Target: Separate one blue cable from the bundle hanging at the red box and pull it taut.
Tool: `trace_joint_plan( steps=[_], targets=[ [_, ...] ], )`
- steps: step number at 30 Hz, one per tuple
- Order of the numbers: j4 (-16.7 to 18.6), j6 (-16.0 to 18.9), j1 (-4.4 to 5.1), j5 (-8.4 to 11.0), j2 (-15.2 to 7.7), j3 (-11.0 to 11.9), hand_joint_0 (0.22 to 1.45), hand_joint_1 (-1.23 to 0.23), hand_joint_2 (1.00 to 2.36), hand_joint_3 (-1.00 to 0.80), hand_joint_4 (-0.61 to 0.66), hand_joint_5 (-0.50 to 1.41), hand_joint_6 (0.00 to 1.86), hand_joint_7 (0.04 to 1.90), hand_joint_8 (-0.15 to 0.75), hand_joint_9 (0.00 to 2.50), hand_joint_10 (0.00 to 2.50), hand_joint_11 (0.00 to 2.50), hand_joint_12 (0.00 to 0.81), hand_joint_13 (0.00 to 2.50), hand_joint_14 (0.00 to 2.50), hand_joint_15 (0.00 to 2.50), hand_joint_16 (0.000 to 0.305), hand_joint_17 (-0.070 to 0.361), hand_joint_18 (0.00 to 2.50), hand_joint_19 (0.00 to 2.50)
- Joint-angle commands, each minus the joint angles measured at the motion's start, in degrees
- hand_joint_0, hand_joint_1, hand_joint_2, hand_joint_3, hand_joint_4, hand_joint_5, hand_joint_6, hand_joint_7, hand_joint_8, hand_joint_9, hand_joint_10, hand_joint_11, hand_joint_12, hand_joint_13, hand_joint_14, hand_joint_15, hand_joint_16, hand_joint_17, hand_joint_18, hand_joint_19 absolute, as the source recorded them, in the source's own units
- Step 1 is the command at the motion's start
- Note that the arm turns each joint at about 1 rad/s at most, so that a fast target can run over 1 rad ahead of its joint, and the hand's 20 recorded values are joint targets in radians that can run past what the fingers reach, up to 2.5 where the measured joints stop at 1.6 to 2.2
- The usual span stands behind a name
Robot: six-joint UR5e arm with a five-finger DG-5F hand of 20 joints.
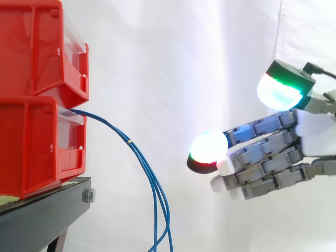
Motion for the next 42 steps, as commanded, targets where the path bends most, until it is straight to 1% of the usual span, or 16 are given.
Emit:
trace_joint_plan(
  steps=[1,5,11,14,15,16,17,21,25,30,32,36,37,39,40,42],
  targets=[
    [3.88,5.34,0.0,-0.77,-1.76,0.0,0.52,-0.7,1.0,-0.5,0.22,-0.22,0.5,0.73,0.301,0.46,0.0,0.11,0.288,0.38,0.0,0.04,0.03,0.068,0.22,0.0],
    [4.85,7.1,0.0,-1.3,-1.76,0.09,0.52,-0.7,1.0,-0.5,0.22,-0.22,0.5,0.73,0.3,0.47,0.0,0.12,0.291,0.39,0.0,0.05,0.03,0.068,0.23,0.0],
    [5.03,6.75,0.09,-1.3,-1.84,0.09,0.53,-0.7,1.0,-0.5,0.22,-0.22,0.5,0.74,0.302,0.47,0.0,0.13,0.29,0.4,0.0,0.06,0.03,0.069,0.24,0.0],
    [5.03,6.84,0.18,-1.56,-3.43,1.14,0.53,-0.7,1.0,-0.5,0.22,-0.22,0.5,0.74,0.302,0.48,0.0,0.13,0.29,0.4,0.0,0.06,0.031,0.069,0.24,0.0],
    [5.11,6.92,0.18,-1.83,-4.57,1.93,0.53,-0.7,1.0,-0.5,0.22,-0.22,0.5,0.74,0.301,0.48,0.0,0.13,0.29,0.4,0.0,0.05,0.031,0.069,0.24,0.0],
    [5.11,6.92,0.18,-1.83,-4.57,1.93,0.53,-0.7,1.0,-0.5,0.22,-0.22,0.5,0.74,0.301,0.48,0.0,0.13,0.291,0.4,0.0,0.06,0.031,0.069,0.24,0.0],
    [4.67,7.1,0.0,-2.53,-5.53,3.25,0.53,-0.7,1.0,-0.5,0.22,-0.22,0.5,0.73,0.3,0.48,0.0,0.12,0.291,0.4,0.0,0.07,0.031,0.069,0.24,0.0],
    [4.67,7.19,-0.09,-3.32,-6.85,4.48,0.53,-0.7,1.0,-0.5,0.22,-0.22,0.5,0.74,0.301,0.48,0.0,0.13,0.291,0.4,0.0,0.07,0.031,0.069,0.24,0.0],
    [5.64,7.28,0.0,-3.41,-8.26,5.01,0.53,-0.69,1.0,-0.5,0.23,-0.22,0.5,0.73,0.301,0.48,0.0,0.13,0.293,0.41,0.0,0.07,0.031,0.07,0.24,0.0],
    [7.22,7.98,0.0,-4.29,-9.05,5.54,0.53,-0.68,1.0,-0.5,0.23,-0.21,0.5,0.74,0.305,0.52,0.01,0.15,0.316,0.44,0.0,0.09,0.034,0.076,0.29,0.0],
    [8.01,8.51,0.26,-4.9,-9.49,5.89,0.53,-0.67,1.0,-0.5,0.24,-0.21,0.5,0.74,0.306,0.52,0.0,0.16,0.318,0.45,0.0,0.09,0.034,0.077,0.3,0.0],
    [8.54,9.56,0.35,-5.87,-9.75,6.5,0.54,-0.66,1.0,-0.5,0.24,-0.21,0.5,0.74,0.308,0.54,0.0,0.16,0.316,0.46,0.0,0.09,0.034,0.076,0.32,0.0],
    [8.45,10.0,0.26,-6.49,-10.37,7.29,0.54,-0.66,1.0,-0.5,0.25,-0.21,0.5,0.74,0.311,0.55,0.0,0.16,0.315,0.46,0.0,0.09,0.034,0.076,0.32,0.0],
    [8.63,10.18,0.26,-6.84,-10.72,7.38,0.56,-0.64,1.0,-0.5,0.25,-0.21,0.5,0.74,0.318,0.58,0.0,0.19,0.316,0.47,0.0,0.09,0.033,0.074,0.34,0.0],
    [8.8,10.35,0.18,-7.28,-12.04,8.0,0.56,-0.64,1.0,-0.5,0.25,-0.21,0.5,0.75,0.32,0.59,0.0,0.19,0.319,0.49,0.0,0.1,0.033,0.074,0.34,0.0],
    [8.89,10.62,0.09,-8.33,-13.62,9.58,0.56,-0.64,1.0,-0.5,0.26,-0.2,0.5,0.75,0.321,0.6,0.0,0.2,0.321,0.5,0.0,0.1,0.033,0.074,0.36,0.0]
  ],
)
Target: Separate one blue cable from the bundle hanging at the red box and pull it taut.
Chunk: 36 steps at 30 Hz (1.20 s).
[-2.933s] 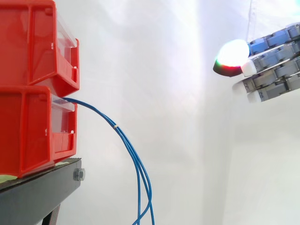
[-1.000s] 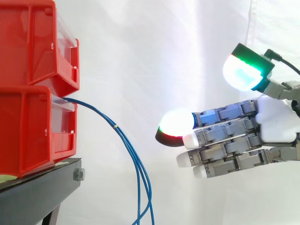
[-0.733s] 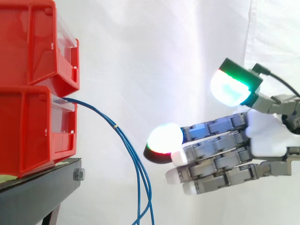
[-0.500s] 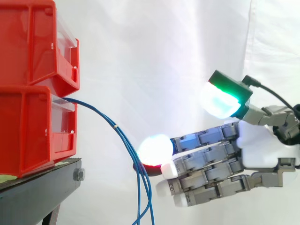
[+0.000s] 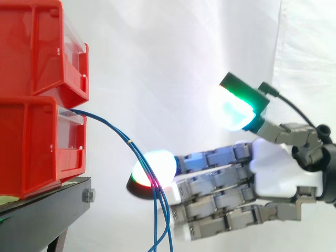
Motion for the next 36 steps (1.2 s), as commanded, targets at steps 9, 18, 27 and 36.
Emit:
trace_joint_plan(
  steps=[9,18,27,36],
  targets=[
    [-0.15,2.18,-0.22,-3.04,-4.76,4.95,0.57,-0.63,1.0,-0.5,0.26,-0.2,0.5,0.75,0.32,0.59,0.0,0.2,0.321,0.5,0.0,0.1,0.033,0.075,0.38,0.0],
    [0.99,2.44,-0.4,-5.24,-4.76,4.95,0.57,-0.63,1.0,-0.5,0.28,-0.19,0.5,0.78,0.319,0.59,0.0,0.21,0.326,0.51,0.0,0.11,0.034,0.076,0.39,0.0],
    [3.28,5.61,-0.31,-8.23,-6.52,5.83,0.58,-0.63,1.0,-0.5,0.29,-0.18,0.5,0.78,0.32,0.6,0.0,0.22,0.328,0.53,0.0,0.13,0.034,0.077,0.41,0.02],
    [3.54,6.66,-0.31,-8.23,-6.61,6.62,0.67,-0.65,1.0,-0.5,0.3,-0.17,0.5,0.8,0.31,0.61,0.0,0.22,0.329,0.57,0.0,0.15,0.034,0.077,0.48,0.07]
  ],
)
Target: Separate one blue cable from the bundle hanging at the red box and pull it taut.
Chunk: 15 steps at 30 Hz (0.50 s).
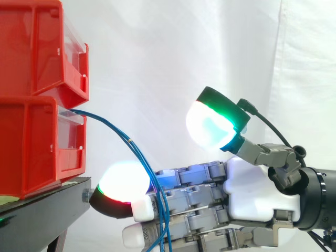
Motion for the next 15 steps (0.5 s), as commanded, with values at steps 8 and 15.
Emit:
trace_joint_plan(
  steps=[8,15],
  targets=[
    [-0.12,-0.95,-0.1,-0.07,-0.06,0.44,0.69,-0.68,1.0,-0.5,0.3,-0.16,0.5,0.82,0.305,0.62,0.0,0.23,0.326,0.58,0.01,0.16,0.034,0.076,0.5,0.08],
    [0.15,-3.24,-0.1,0.02,0.03,0.52,0.67,-0.66,1.0,-0.44,0.3,-0.16,0.5,0.86,0.307,0.61,0.01,0.23,0.328,0.58,0.01,0.18,0.034,0.077,0.5,0.09]
  ],
)
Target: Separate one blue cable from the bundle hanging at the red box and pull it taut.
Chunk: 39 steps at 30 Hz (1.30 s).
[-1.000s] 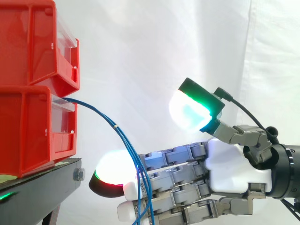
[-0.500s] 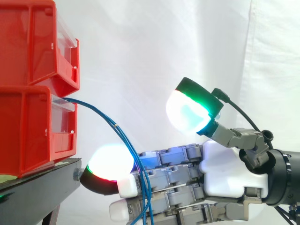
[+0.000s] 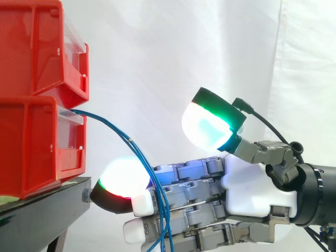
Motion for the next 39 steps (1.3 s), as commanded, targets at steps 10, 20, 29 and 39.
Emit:
trace_joint_plan(
  steps=[10,20,29,39],
  targets=[
    [-0.26,-2.77,-0.1,-0.21,0.07,0.93,0.68,-0.67,1.01,-0.44,0.31,-0.15,0.5,0.93,0.307,0.6,0.0,0.23,0.332,0.57,0.01,0.17,0.035,0.079,0.49,0.09],
    [-0.53,-5.67,-0.1,-1.17,0.07,1.63,0.7,-0.71,1.01,-0.33,0.29,-0.14,0.5,1.11,0.305,0.6,0.01,0.24,0.33,0.58,0.01,0.17,0.035,0.079,0.5,0.1],
    [-0.79,-4.96,-0.1,-1.08,0.07,1.63,0.71,-0.7,1.01,-0.28,0.28,-0.13,0.5,1.16,0.306,0.6,0.01,0.24,0.327,0.57,0.01,0.17,0.035,0.079,0.5,0.11],
    [-0.7,-5.05,0.34,-0.91,0.07,1.63,0.72,-0.69,1.01,-0.26,0.26,-0.12,0.5,1.22,0.31,0.62,0.01,0.25,0.33,0.58,0.01,0.18,0.035,0.079,0.51,0.13]
  ],
)
